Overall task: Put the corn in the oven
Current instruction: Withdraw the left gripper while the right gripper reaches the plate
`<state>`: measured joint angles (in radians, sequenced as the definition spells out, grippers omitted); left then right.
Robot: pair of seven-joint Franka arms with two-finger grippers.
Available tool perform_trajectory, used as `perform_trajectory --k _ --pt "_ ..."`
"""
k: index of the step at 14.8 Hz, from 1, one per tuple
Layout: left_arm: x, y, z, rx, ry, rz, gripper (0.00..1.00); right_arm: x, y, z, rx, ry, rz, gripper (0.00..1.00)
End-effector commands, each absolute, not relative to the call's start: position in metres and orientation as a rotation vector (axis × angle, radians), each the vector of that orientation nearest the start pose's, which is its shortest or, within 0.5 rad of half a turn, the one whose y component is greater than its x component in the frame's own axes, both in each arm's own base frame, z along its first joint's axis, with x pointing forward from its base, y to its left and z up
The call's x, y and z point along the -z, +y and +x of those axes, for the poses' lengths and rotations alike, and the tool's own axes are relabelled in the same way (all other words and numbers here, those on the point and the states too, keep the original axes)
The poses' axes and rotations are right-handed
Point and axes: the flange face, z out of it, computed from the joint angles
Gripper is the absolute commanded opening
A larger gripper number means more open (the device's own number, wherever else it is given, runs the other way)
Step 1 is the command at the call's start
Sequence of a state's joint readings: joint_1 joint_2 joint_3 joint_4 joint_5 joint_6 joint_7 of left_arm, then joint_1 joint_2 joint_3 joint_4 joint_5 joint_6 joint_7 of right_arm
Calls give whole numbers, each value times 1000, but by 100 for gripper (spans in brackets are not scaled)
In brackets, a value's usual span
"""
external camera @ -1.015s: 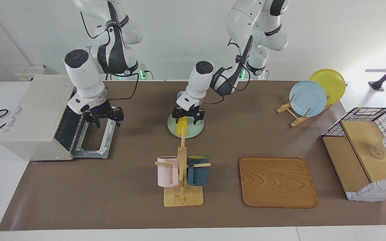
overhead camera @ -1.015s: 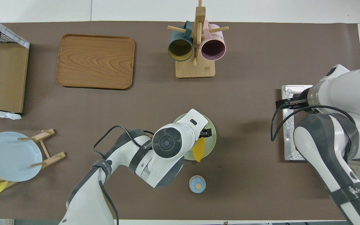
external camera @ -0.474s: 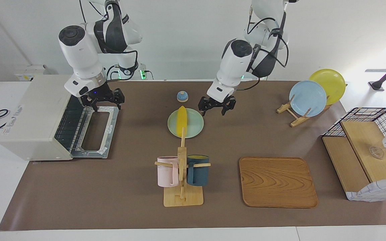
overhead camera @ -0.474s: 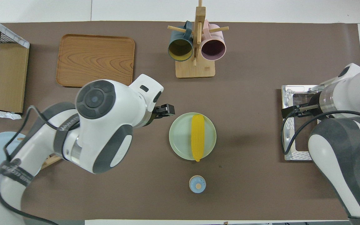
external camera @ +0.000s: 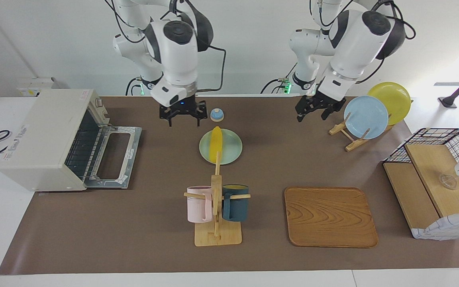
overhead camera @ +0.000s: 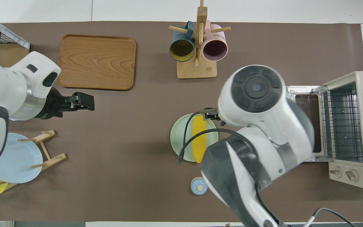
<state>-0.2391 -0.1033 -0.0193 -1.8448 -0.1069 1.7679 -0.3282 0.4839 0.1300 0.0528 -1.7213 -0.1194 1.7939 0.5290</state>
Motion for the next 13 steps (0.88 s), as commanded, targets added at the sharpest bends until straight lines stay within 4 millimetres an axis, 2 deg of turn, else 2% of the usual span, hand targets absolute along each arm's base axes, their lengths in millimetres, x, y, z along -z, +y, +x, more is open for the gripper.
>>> perform_trajectory --k 1,3,4,5,6,8,9,13 --pt "-597 -111 520 13 -42 -3174 100 -454 371 522 62 -36 -3341 100" --pt "-609 -91 521 -11 -41 -3139 100 -401 425 499 141 -31 -3390 100" --pt "-612 -89 520 -36 -38 -3130 100 -382 438 494 171 4 -3372 100" --pt "-613 -86 520 -48 -40 -3113 100 -366 441 492 172 15 -3368 100" --pt "-613 -83 519 -45 -42 -3102 100 -360 451 484 180 -13 -3358 100" --pt "-614 -66 518 -74 -41 -3096 100 -343 452 473 189 -36 -3340 100" --pt "-614 -64 518 -84 -27 -3097 100 -333 450 467 199 -50 -3322 100" --pt "-617 -67 526 -27 -21 -3109 100 -307 443 449 214 -72 -3286 72"
